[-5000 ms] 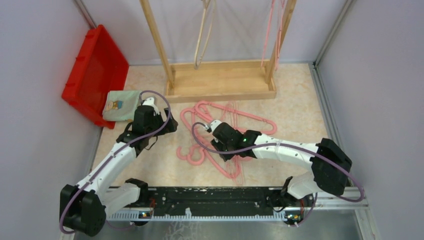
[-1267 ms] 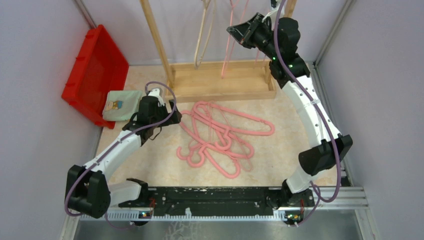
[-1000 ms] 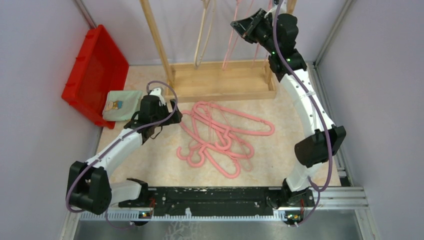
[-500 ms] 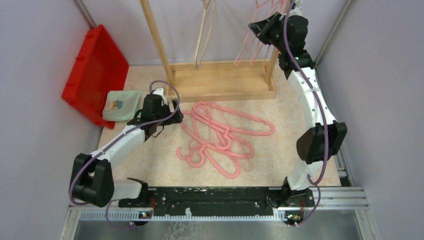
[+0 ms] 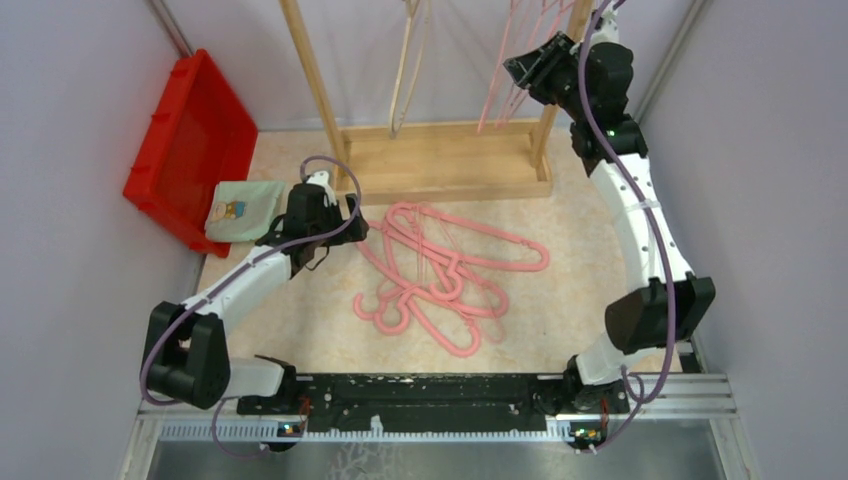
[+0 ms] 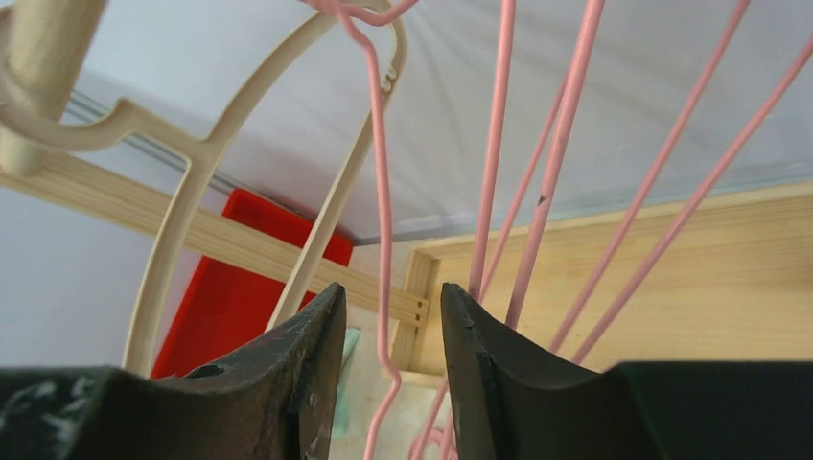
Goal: Organize the hangers
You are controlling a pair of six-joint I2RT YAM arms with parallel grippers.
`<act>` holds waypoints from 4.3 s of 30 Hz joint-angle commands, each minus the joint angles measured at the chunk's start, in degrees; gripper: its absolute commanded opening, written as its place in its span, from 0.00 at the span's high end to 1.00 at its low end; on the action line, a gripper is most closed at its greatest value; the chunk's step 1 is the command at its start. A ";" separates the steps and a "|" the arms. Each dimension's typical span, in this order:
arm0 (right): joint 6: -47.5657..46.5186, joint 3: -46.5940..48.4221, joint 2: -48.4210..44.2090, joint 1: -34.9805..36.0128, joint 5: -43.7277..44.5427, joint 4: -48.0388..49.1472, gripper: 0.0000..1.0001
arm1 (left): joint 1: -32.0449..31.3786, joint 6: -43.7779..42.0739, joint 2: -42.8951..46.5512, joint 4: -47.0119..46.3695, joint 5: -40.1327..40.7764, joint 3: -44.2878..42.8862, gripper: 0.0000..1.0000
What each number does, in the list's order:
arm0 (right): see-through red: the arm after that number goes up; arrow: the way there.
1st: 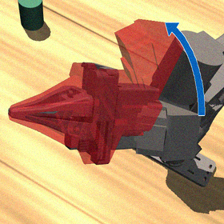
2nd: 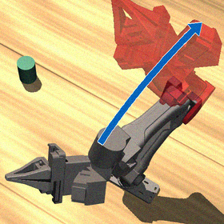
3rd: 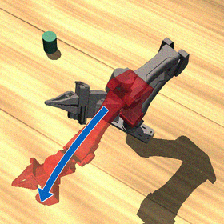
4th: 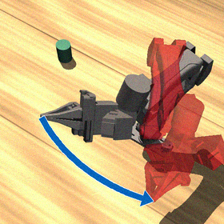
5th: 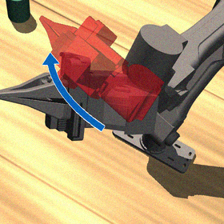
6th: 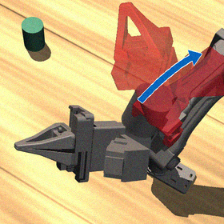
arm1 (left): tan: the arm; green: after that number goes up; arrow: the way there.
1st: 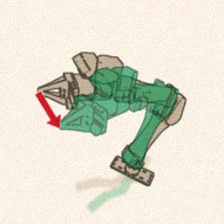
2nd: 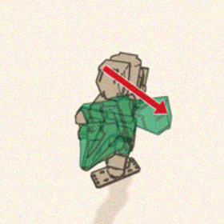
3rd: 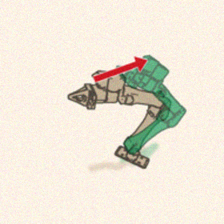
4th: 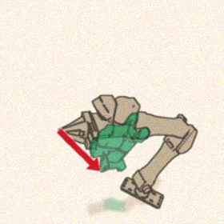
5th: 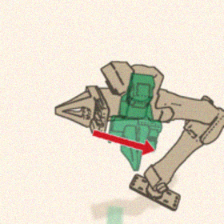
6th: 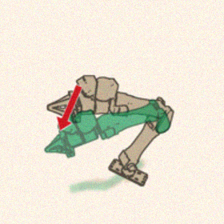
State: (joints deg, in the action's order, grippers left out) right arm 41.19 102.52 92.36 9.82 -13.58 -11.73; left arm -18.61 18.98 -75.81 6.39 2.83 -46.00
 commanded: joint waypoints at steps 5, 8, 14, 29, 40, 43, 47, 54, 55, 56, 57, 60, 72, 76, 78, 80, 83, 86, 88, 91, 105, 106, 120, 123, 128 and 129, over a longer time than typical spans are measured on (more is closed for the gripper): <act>-10.79 -4.69 -16.99 1.04 1.36 -4.18 0.52 | -0.11 -0.45 -0.90 -1.17 -1.11 -1.72 0.02; -19.11 -4.51 -20.06 5.95 1.37 -11.84 0.52 | -0.06 -0.12 -0.76 -1.03 -0.91 -1.88 0.02; -31.07 -11.31 -23.34 24.33 5.17 -25.53 0.56 | -0.09 0.64 -0.65 -0.97 -1.11 -1.17 0.01; -34.99 -45.84 -19.78 37.25 7.67 -21.20 0.65 | -0.11 2.70 -0.88 -2.21 -1.58 2.50 0.01; -30.75 -59.08 -18.48 37.28 8.28 -14.21 0.67 | -0.11 2.68 -1.35 -2.60 -1.97 3.90 0.02; -30.02 -59.89 -18.00 37.29 9.03 -13.30 0.67 | -0.11 2.72 -1.23 -2.39 -1.89 4.06 0.02; -29.55 -60.40 -14.90 37.29 9.82 -12.19 0.67 | -0.11 2.54 -1.29 -2.47 -1.93 4.19 0.01; -27.88 -60.95 -10.67 37.30 14.75 -9.52 0.68 | -0.11 2.10 -1.15 -2.04 -1.98 3.90 0.02; -27.76 -60.89 -9.98 37.33 15.25 -9.52 0.68 | -0.09 2.03 -1.03 -2.08 -1.83 3.98 0.02; -27.67 -60.80 -9.49 37.29 15.33 -9.54 0.68 | -0.11 1.89 -0.97 -2.00 -1.79 4.05 0.01; -27.66 -60.75 -9.03 37.29 15.10 -9.53 0.70 | -0.11 1.86 -0.92 -1.81 -1.72 4.06 0.02; -27.58 -60.89 -8.79 37.28 13.85 -9.49 0.80 | -0.11 1.84 -0.75 -1.58 -1.44 4.30 0.02; -32.76 -56.57 -14.98 37.28 1.05 -14.10 1.00 | -0.10 2.21 -0.67 -1.72 -1.00 3.94 0.02; -35.74 -50.82 -16.74 37.28 -8.18 -19.06 1.00 | -0.10 2.29 -0.46 -1.63 -0.75 3.59 0.01; -35.75 -48.23 -17.52 37.28 -8.68 -21.04 1.00 | -0.07 2.30 -0.16 -1.62 -0.52 3.58 0.02; -35.20 -46.69 -18.01 37.30 -7.50 -21.74 1.00 | -0.10 2.35 0.08 -1.63 -0.22 3.71 0.02; -33.79 -46.30 -17.71 37.28 -5.62 -21.10 1.00 | -0.11 2.53 0.55 -1.57 -0.03 3.96 0.02; -31.70 -47.24 -16.41 37.29 -3.48 -19.56 1.00 | -0.11 2.43 1.15 -1.24 0.13 4.06 0.02; -31.19 -48.21 -14.82 37.28 -2.25 -18.34 1.00 | -0.11 2.14 1.67 -1.05 0.45 4.14 0.02; -30.71 -48.30 -13.02 37.30 -1.28 -17.45 1.00 | -0.11 1.67 2.48 -0.48 0.78 3.99 0.02; -26.57 -34.15 -20.59 29.34 -2.02 -26.80 1.00 | -0.01 0.53 7.14 -0.04 7.39 3.12 0.01; -25.66 -33.72 -21.25 28.38 -2.89 -26.59 1.00 | -0.02 0.53 6.98 -0.05 7.25 2.91 0.02; -27.03 -36.44 -18.78 26.36 -0.84 -28.43 0.96 | -0.02 0.91 6.86 -0.05 6.68 2.95 0.02; -29.37 -37.46 -17.14 27.40 1.79 -28.43 0.82 | -0.02 1.39 6.45 -0.45 6.49 3.11 0.02; -30.39 -39.88 -13.93 31.67 3.01 -24.53 0.80 | -0.02 1.83 5.64 -0.66 5.88 2.95 0.02; -30.62 -39.76 -12.81 33.14 3.79 -24.12 0.79 | -0.02 1.87 5.54 -0.77 5.86 2.91 0.02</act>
State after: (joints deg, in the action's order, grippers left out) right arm 12.93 63.05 77.23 38.50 -12.45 -39.79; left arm -18.61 20.67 -69.52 6.46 8.99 -41.98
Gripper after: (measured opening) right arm 0.193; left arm 0.985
